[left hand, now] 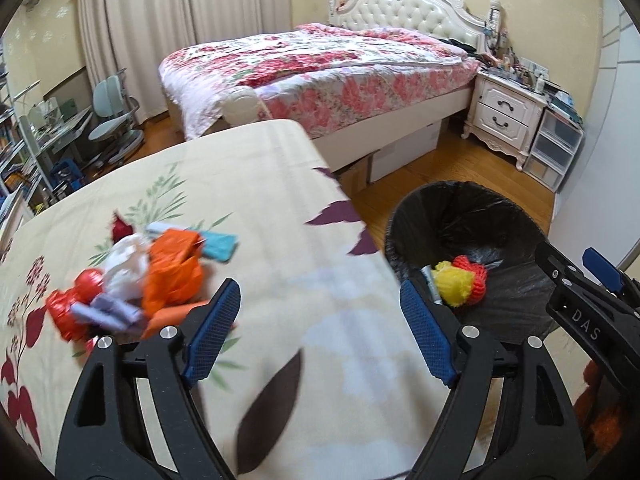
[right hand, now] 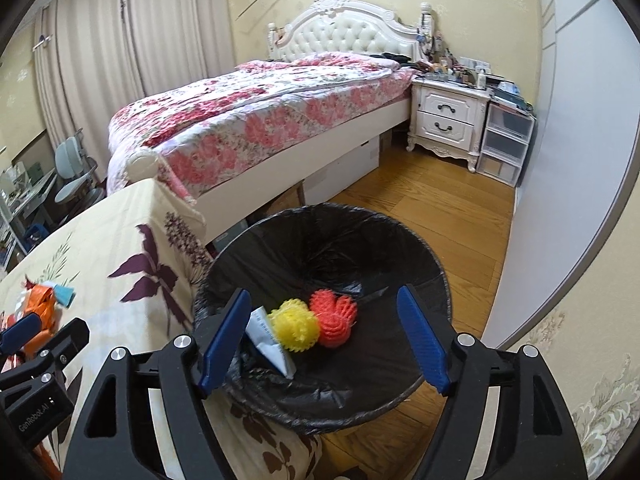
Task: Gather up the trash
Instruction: 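Reach the left tool to the red spray can and grasp it, then hold the red can in the left tool while the right tool approaches the orange bags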
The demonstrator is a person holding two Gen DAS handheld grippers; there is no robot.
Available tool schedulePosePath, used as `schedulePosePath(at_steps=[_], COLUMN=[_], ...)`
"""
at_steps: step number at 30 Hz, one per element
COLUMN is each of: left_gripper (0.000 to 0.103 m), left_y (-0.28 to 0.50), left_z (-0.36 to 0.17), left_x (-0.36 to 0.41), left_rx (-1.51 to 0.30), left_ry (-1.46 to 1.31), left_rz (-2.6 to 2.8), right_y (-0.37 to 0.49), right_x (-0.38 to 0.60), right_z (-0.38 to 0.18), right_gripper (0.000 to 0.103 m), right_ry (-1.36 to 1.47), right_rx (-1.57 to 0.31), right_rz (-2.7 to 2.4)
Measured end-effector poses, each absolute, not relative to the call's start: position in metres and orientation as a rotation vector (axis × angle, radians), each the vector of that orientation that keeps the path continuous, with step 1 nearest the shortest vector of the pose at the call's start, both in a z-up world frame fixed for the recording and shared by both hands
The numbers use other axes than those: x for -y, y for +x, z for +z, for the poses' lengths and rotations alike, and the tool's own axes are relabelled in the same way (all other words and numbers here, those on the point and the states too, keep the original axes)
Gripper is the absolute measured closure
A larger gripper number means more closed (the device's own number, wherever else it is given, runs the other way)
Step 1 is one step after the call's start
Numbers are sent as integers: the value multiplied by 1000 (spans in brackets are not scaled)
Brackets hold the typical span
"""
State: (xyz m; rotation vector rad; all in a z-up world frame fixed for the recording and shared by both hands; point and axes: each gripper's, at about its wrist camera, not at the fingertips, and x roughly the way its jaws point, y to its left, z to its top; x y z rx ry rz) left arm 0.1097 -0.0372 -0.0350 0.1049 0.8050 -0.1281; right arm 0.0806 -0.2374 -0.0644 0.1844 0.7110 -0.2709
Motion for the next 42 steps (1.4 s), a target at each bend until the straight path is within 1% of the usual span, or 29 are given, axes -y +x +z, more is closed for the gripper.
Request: schedulePosePath(at_steps=[19, 22, 23, 29, 31, 32, 33, 34, 35, 42], left_gripper=[23, 25, 27, 44, 54, 63, 71, 74, 79, 80], left_y=[67, 69, 69, 79, 79, 78, 77, 76, 77, 62], left_z=[-40, -47, -49, -61, -60, -60, -60, -60, -60, -59], left_x=[-98, -110, -112, -121, -119, -118, -117, -117, -116, -126], left_rx=[-837, -855, -860, -915, -905, -900, -895, -892, -891, -886], left_ry=[-33, -34, -34, -68, -56, -48, -38, -34, -34, -58], left_rz=[148, 166, 168, 136, 125, 117, 109, 99, 94, 81], right_y=[71, 71, 71, 70, 71, 71, 71, 71, 70, 72], right_x=[143, 132, 128, 109, 103, 100, 97, 94, 91, 66], right_z=[-64, -67, -68, -71, -72, -72, -72, -72, -72, -69], right_gripper=[30, 30, 30, 30, 30, 30, 30, 30, 30, 30], right_ry=[101, 88, 84, 66, 57, 55, 52, 52, 54, 49], right_rx=[-742, -752, -755, -770, -773, -774, -775, -776, -777, -788], right_rz=[-34, -8, 0, 47, 60, 67, 76, 84, 95, 180])
